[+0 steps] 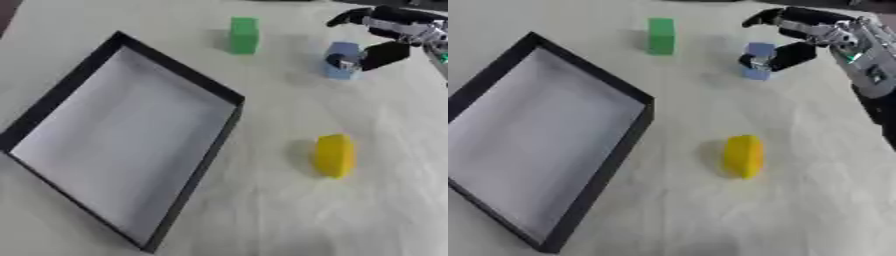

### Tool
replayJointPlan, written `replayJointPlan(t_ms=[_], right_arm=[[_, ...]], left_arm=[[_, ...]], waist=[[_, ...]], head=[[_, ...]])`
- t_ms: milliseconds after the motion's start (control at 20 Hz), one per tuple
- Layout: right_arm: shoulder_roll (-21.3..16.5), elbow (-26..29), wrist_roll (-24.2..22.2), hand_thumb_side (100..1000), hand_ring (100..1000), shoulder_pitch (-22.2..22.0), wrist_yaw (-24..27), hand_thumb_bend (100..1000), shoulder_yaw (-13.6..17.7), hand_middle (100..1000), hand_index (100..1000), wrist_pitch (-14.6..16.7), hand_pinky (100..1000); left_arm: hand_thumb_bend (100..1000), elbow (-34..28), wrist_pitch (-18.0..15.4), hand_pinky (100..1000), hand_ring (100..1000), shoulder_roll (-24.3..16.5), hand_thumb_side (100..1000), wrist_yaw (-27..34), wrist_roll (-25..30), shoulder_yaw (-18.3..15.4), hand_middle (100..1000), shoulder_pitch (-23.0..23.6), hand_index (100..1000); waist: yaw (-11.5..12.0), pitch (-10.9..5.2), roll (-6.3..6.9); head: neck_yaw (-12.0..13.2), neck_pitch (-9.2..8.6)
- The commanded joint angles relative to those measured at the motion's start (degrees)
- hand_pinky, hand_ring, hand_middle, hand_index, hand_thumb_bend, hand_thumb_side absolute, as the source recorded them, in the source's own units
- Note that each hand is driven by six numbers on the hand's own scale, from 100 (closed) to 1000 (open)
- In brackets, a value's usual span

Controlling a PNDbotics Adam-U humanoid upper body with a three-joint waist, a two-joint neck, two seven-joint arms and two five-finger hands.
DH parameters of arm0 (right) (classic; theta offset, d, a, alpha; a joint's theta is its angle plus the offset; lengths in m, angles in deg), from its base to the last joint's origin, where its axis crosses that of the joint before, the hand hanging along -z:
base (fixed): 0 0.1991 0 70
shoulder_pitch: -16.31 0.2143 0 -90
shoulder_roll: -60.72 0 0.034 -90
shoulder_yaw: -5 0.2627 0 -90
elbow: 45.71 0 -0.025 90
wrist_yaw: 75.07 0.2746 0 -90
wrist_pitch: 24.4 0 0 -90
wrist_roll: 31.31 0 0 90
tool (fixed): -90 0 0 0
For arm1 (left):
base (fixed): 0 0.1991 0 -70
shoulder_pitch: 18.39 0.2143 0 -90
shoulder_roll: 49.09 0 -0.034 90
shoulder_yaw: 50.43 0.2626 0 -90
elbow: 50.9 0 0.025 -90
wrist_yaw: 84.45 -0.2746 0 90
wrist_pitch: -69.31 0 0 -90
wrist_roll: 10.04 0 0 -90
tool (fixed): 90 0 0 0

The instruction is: Pick up objects on the table and place them in the box.

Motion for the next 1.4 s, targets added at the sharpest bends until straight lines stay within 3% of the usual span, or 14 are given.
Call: replayJointPlan(t_ms=[50, 1400], right_arm=[[-2.8, -0.4, 0.5, 698, 1000, 0.3, -1.5, 333, 1.1, 937, 959, 0.6, 1000], [-2.4, -3.6, 2.4, 709, 998, 0.4, -7.8, 366, 0.6, 931, 956, 3.7, 991]], left_arm=[[288, -0.5, 0.0, 857, 763, -1.2, 637, 0.3, 0.3, -0.3, 828, -0.8, 850], [274, -0.3, 0.3, 859, 758, -1.0, 656, 0.8, 0.8, 0.1, 826, -0.7, 845]], waist=[[0.0, 0.03, 0.02], [1.0, 1.15, -0.1]], head=[[-0.3, -0.79], [-1.1, -1.74]])
